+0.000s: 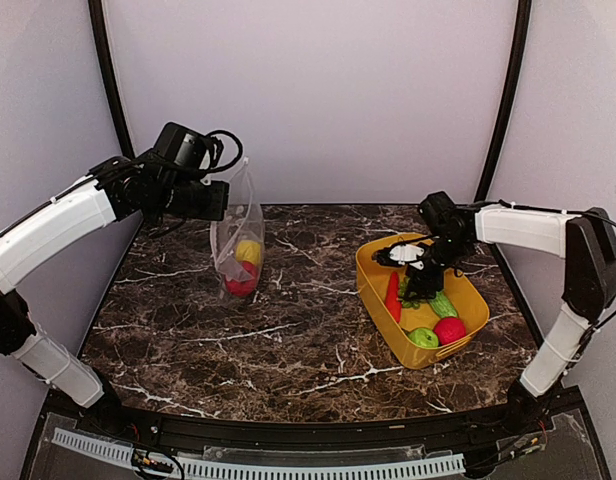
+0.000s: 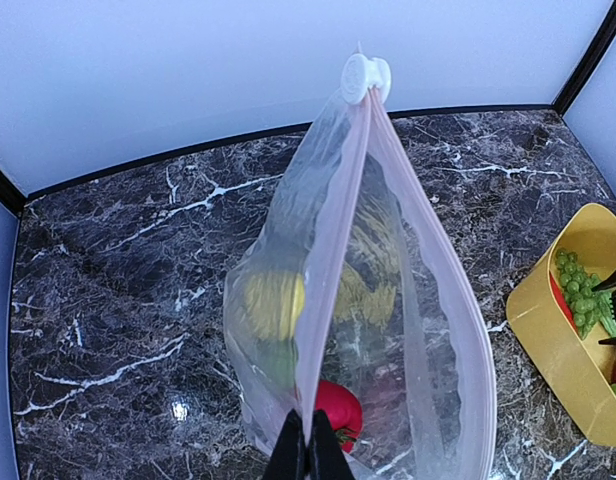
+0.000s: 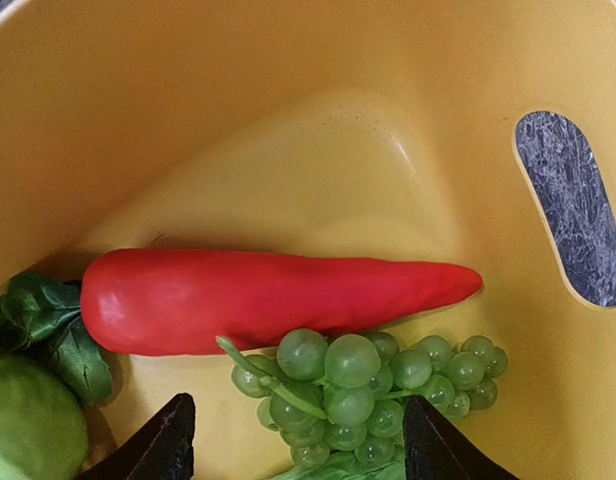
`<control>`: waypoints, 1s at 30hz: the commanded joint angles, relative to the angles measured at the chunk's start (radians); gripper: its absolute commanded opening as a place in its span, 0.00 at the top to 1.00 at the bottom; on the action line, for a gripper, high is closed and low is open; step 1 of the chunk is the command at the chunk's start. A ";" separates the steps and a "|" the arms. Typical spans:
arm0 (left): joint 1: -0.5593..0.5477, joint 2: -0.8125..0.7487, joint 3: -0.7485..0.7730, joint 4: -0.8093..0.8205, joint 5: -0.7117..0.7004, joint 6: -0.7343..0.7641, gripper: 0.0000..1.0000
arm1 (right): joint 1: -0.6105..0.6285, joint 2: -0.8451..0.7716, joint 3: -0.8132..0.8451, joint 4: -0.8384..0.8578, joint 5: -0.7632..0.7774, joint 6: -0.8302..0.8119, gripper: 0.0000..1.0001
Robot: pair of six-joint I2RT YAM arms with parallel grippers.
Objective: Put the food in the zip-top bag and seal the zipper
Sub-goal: Pick up the fake fruit from the bin.
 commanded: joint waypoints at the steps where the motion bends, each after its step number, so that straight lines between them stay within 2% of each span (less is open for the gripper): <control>1: 0.001 -0.031 -0.017 -0.001 0.008 -0.011 0.99 | -0.001 0.039 -0.021 0.054 0.029 -0.029 0.31; 9: 0.001 -0.042 -0.037 0.005 0.023 -0.024 0.99 | -0.001 0.102 -0.044 0.116 0.072 -0.044 0.34; 13: 0.001 -0.047 -0.051 0.014 0.032 -0.030 0.99 | -0.001 0.132 -0.051 0.136 0.096 -0.046 0.39; 15: 0.001 -0.048 -0.054 0.017 0.035 -0.031 0.99 | -0.001 0.141 -0.049 0.142 0.102 -0.041 0.47; 17: 0.002 -0.046 -0.052 0.023 0.038 -0.028 0.99 | -0.001 0.140 -0.044 0.144 0.103 -0.030 0.63; 24: 0.001 -0.023 -0.021 0.031 0.060 -0.016 0.99 | -0.001 0.054 0.013 0.093 0.080 0.023 1.00; 30: 0.001 -0.012 -0.027 0.058 0.108 -0.029 0.99 | -0.001 -0.030 0.133 -0.055 0.004 0.098 1.00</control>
